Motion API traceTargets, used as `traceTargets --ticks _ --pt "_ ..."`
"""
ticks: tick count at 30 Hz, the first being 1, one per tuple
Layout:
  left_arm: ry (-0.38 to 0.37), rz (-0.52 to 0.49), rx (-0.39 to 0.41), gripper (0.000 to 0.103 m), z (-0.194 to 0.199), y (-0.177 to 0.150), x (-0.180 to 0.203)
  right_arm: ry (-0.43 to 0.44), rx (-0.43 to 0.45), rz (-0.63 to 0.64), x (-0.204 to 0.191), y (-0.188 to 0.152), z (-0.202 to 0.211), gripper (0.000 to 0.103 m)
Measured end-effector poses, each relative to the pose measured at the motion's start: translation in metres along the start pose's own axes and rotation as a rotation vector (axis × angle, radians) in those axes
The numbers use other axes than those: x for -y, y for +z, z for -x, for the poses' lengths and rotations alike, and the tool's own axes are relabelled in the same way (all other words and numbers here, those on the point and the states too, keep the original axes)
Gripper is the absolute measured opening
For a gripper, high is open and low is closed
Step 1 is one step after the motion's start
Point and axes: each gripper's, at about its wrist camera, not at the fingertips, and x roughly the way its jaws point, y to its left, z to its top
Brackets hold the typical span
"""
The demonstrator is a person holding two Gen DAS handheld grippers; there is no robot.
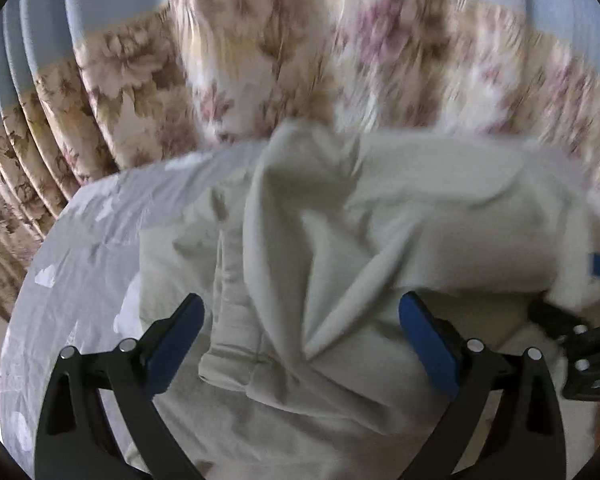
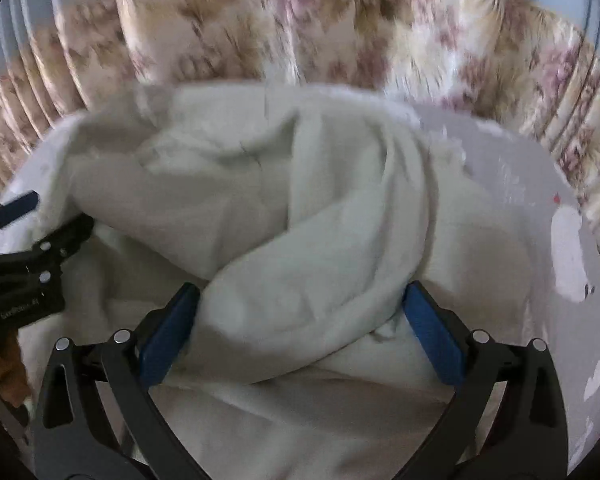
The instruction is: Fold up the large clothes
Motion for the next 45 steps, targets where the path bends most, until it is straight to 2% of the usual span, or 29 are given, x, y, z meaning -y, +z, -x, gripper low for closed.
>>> traceTargets --ticks 1,3,6,10,13,15,20,22,26,29,32,36,41,45 --pt "0.004 0.001 -0.019 0.098 -0.009 -0.004 -0.002 -0.015 0.007 0.020 -0.002 -0.002 -0.004 0.100" --pt "-0.039 0.049 -0.053 0.099 -0.017 -0.007 -0.013 -0.020 0.032 0.038 -0.003 -0.004 -0.005 0.100" --pt "-0.039 0.063 -0.038 0.099 -0.014 -0.009 -0.016 -0.003 0.077 0.032 0.000 -0.007 -0.002 0.100" --pt "-0.043 0.063 0.011 0.099 0.000 -0.014 -0.017 0.044 0.156 -0.041 0.011 -0.013 0.017 0.100" --pt "-0.055 0.068 0.036 0.099 0.013 -0.016 -0.018 0.077 0.179 -0.062 0.013 -0.012 0.032 0.100" --pt "-0.066 0.067 0.052 0.099 0.023 -0.015 -0.019 0.065 0.196 -0.048 0.012 -0.010 0.045 0.100" --pt "-0.074 0.071 0.129 0.099 0.069 -0.030 -0.035 0.086 0.261 -0.069 0.013 -0.022 0.110 0.100" --pt "-0.061 0.104 0.135 0.099 0.088 -0.043 -0.048 0.050 0.264 -0.067 0.010 -0.037 0.129 0.100" --pt "-0.046 0.151 0.162 0.099 0.126 -0.084 -0.069 0.014 0.241 -0.005 0.004 -0.087 0.144 0.100" --pt "-0.018 0.158 0.175 0.099 0.156 -0.127 -0.085 0.004 0.238 -0.024 0.019 -0.132 0.161 0.100" --pt "-0.008 0.138 0.172 0.099 0.180 -0.169 -0.100 -0.051 0.255 -0.024 0.034 -0.163 0.177 0.100" --pt "0.001 0.184 0.155 0.099 0.204 -0.216 -0.125 -0.060 0.275 -0.086 0.058 -0.207 0.199 0.100" --pt "0.040 0.215 0.139 0.099 0.225 -0.252 -0.141 -0.118 0.273 -0.058 0.070 -0.243 0.216 0.100" --pt "0.045 0.185 0.136 0.099 0.237 -0.271 -0.134 -0.160 0.268 -0.006 0.076 -0.269 0.229 0.098"
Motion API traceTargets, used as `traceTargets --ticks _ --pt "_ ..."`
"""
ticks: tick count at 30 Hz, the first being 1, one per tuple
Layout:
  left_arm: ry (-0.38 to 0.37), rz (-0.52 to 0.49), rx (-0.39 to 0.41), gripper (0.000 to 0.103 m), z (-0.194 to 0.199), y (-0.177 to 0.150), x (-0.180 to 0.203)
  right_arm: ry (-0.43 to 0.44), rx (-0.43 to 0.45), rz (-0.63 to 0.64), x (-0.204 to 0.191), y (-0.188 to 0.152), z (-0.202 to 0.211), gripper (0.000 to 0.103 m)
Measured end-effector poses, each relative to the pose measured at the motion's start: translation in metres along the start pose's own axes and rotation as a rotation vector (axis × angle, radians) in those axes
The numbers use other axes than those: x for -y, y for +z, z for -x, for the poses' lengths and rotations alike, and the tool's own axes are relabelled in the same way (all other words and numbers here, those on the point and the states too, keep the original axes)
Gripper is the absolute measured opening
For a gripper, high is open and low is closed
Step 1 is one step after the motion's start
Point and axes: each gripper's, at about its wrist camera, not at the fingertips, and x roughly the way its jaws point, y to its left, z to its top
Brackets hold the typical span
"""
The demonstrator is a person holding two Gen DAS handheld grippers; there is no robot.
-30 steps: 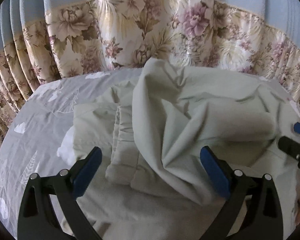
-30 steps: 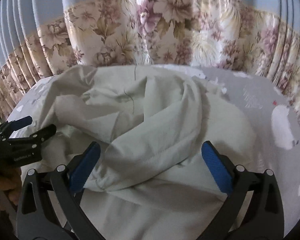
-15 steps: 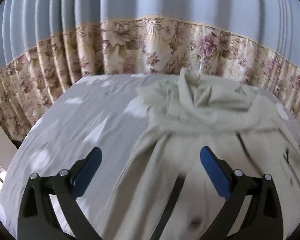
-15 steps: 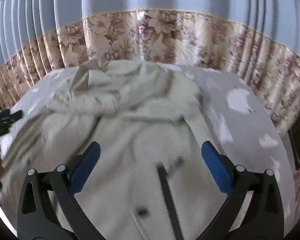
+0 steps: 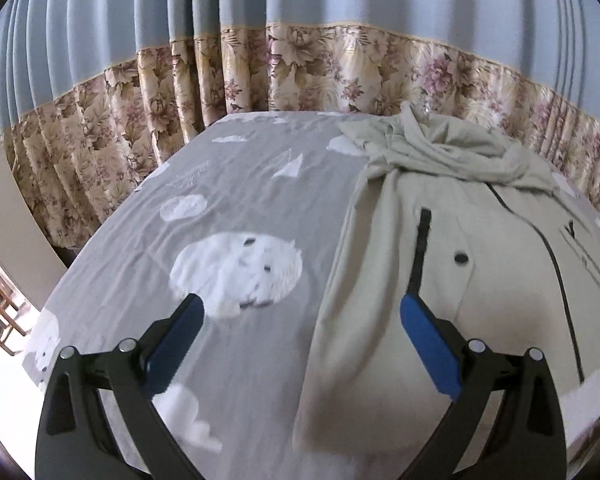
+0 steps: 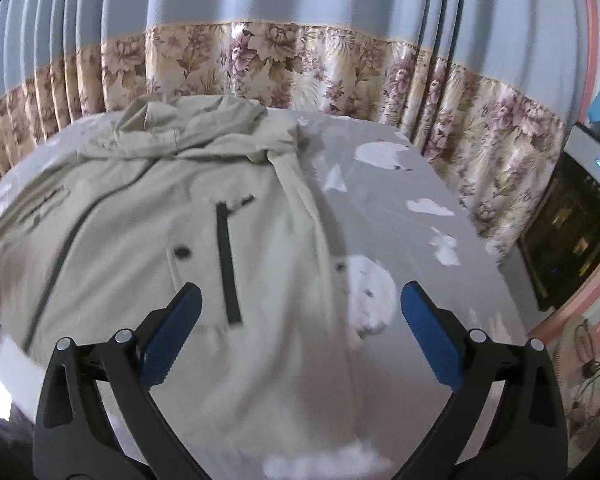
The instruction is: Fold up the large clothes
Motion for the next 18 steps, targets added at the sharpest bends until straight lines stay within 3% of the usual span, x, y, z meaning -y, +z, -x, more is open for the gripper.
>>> traceTargets --ticks 2,10,14,16,18 --pt "-0.002 -0.003 0.006 0.099 0.007 -0.011 0.004 0.000 -0.015 -0.013 0.005 -0.015 0.008 0.096" --pt "-0.033 0.005 -0.014 0.099 0.009 -0.034 0.013 0.032 -0.066 -0.123 0.015 -0.058 0.011 0.065" --pt "-0.020 0.006 -0.011 0.099 0.007 -0.034 0.013 0.033 -0.092 -0.160 0.026 -0.065 0.004 0.050" --pt "-0.019 0.011 -0.014 0.099 0.006 -0.036 0.012 0.057 -0.104 -0.161 0.026 -0.068 0.001 0.037" --pt "-0.021 0.015 -0.022 0.099 0.004 -0.038 0.011 0.056 -0.111 -0.143 0.022 -0.070 -0.002 0.035"
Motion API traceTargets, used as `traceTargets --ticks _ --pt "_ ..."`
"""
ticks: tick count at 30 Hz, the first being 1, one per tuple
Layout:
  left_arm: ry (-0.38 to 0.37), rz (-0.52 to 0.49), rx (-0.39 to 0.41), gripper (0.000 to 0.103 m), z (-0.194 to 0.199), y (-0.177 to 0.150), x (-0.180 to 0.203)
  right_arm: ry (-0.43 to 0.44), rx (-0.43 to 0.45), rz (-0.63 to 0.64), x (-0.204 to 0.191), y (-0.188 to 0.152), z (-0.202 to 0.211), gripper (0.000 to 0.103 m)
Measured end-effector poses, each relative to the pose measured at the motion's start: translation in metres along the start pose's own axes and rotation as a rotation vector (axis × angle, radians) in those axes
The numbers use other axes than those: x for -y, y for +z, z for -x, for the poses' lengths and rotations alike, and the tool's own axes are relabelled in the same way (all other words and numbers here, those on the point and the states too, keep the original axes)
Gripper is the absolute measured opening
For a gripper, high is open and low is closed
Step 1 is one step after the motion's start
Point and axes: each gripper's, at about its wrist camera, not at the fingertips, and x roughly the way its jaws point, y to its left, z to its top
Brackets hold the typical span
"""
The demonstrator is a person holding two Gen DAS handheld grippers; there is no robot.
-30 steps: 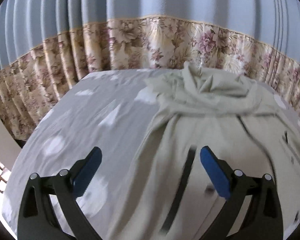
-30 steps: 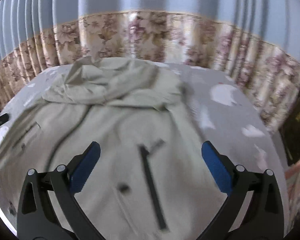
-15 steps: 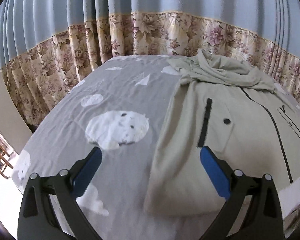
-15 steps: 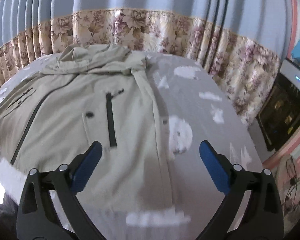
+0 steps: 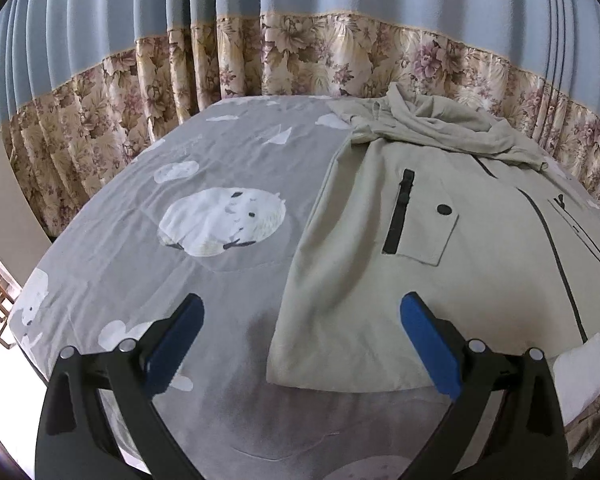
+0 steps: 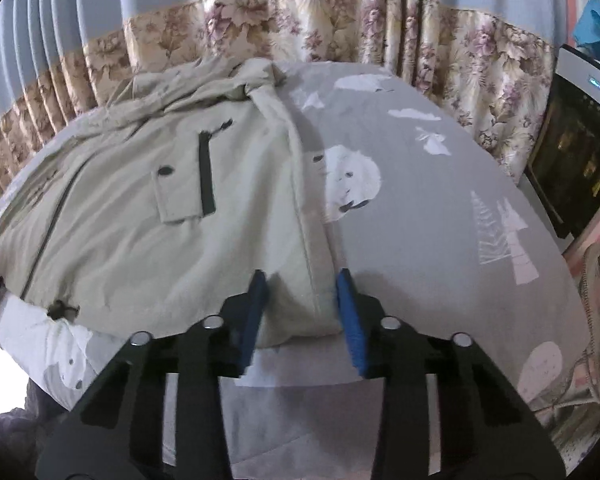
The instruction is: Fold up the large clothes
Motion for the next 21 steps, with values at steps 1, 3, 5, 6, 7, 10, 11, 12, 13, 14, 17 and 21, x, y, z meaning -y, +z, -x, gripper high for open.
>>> traceTargets --ticks 1,3,5,6,7,10,11,12,13,14,17,21 --pt "-0.009 0.004 -0.002 0.099 -0.001 -0.001 0.000 -0.007 0.009 0.012 -0.004 -0.001 0.001 0.029" --pt "-0.024 0.004 -0.004 0.099 -0.002 -0.003 0.001 0.003 0.020 0.032 -0.008 0.000 0.004 0.020" --pt "-0.045 0.011 -0.012 0.099 -0.004 -0.005 0.001 0.002 0.037 0.034 -0.010 0.000 0.007 0.017" --pt "-0.053 0.012 -0.012 0.099 -0.004 -0.005 0.002 0.004 0.038 0.033 -0.009 0.001 0.007 0.016" --pt "-0.056 0.012 -0.011 0.099 -0.004 -0.005 0.002 0.001 0.041 0.031 -0.009 0.000 0.007 0.016" --pt "-0.068 0.014 -0.019 0.099 -0.007 -0.006 0.001 -0.007 0.041 0.034 -0.009 -0.002 0.005 0.016" --pt "-0.070 0.019 -0.026 0.099 -0.008 -0.007 0.001 -0.012 0.044 0.039 -0.010 -0.003 0.005 0.016" --pt "-0.071 0.023 -0.034 0.098 -0.011 -0.008 0.001 -0.017 0.047 0.043 -0.011 -0.003 0.005 0.016" --pt "-0.075 0.026 -0.041 0.098 -0.013 -0.009 0.001 -0.021 0.051 0.044 -0.012 -0.004 0.005 0.016" --pt "-0.079 0.027 -0.045 0.098 -0.014 -0.010 0.001 -0.018 0.050 0.042 -0.010 -0.004 0.004 0.016" --pt "-0.068 -0.008 -0.036 0.086 -0.015 -0.013 0.009 -0.013 0.051 0.030 -0.008 -0.006 0.003 0.017" --pt "-0.069 -0.024 -0.025 0.054 -0.016 -0.009 0.016 -0.014 0.050 0.021 -0.007 -0.006 0.002 0.020"
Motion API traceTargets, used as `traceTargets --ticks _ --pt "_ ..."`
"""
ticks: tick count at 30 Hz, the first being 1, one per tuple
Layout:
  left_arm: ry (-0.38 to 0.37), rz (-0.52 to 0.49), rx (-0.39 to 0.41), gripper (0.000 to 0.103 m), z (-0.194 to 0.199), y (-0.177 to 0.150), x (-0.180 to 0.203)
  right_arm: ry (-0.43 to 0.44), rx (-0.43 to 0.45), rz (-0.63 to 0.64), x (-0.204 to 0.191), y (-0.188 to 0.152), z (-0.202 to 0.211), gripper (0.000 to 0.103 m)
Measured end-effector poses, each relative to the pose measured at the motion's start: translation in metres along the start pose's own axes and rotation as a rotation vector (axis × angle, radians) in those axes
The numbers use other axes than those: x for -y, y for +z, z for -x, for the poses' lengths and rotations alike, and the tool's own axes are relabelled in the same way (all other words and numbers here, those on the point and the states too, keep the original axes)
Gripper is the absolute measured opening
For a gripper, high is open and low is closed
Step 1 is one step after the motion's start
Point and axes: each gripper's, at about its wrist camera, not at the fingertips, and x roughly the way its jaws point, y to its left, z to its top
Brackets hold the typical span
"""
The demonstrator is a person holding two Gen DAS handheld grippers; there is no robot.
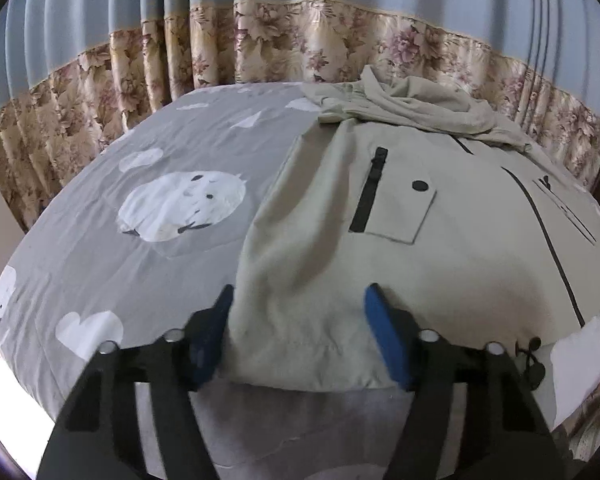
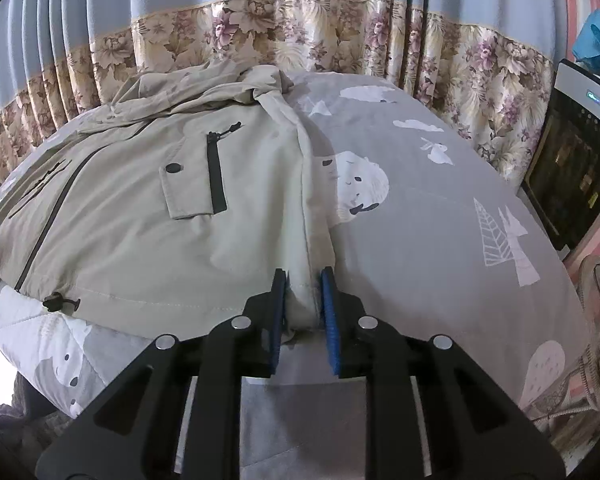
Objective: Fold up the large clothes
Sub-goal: 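Grasp the jacket hem with the right gripper while the left gripper grasps beside it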
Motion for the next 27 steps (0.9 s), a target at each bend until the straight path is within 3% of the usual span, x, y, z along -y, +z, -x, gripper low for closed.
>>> traceTargets --ticks 3,6,10,14,15,21,27 --pt "-0.009 0.034 0.004 0.032 0.000 0.003 -0.008 0.004 -0.005 -0.015 0.004 0.000 0.000 0.023" --pt "-0.010 0.030 0.010 0.020 0.002 0.003 -0.009 -0.004 -0.006 -0.026 0.007 0.001 -0.001 0.030" --pt "-0.015 0.025 0.034 0.013 0.010 0.003 -0.005 0.001 -0.013 -0.059 0.014 0.000 -0.002 0.040" --pt "-0.011 -0.001 0.048 0.008 0.013 0.004 0.000 0.007 -0.015 -0.059 0.016 0.000 -0.002 0.042" --pt "-0.009 -0.007 0.046 0.007 0.013 0.004 0.002 0.016 -0.016 -0.059 0.015 0.001 -0.002 0.030" --pt "-0.012 -0.013 0.057 0.005 0.016 0.012 0.008 0.038 -0.005 -0.023 0.003 0.008 0.003 0.011" --pt "-0.018 -0.045 0.105 0.005 0.033 0.045 0.010 0.080 0.079 0.010 0.001 0.040 0.025 0.009"
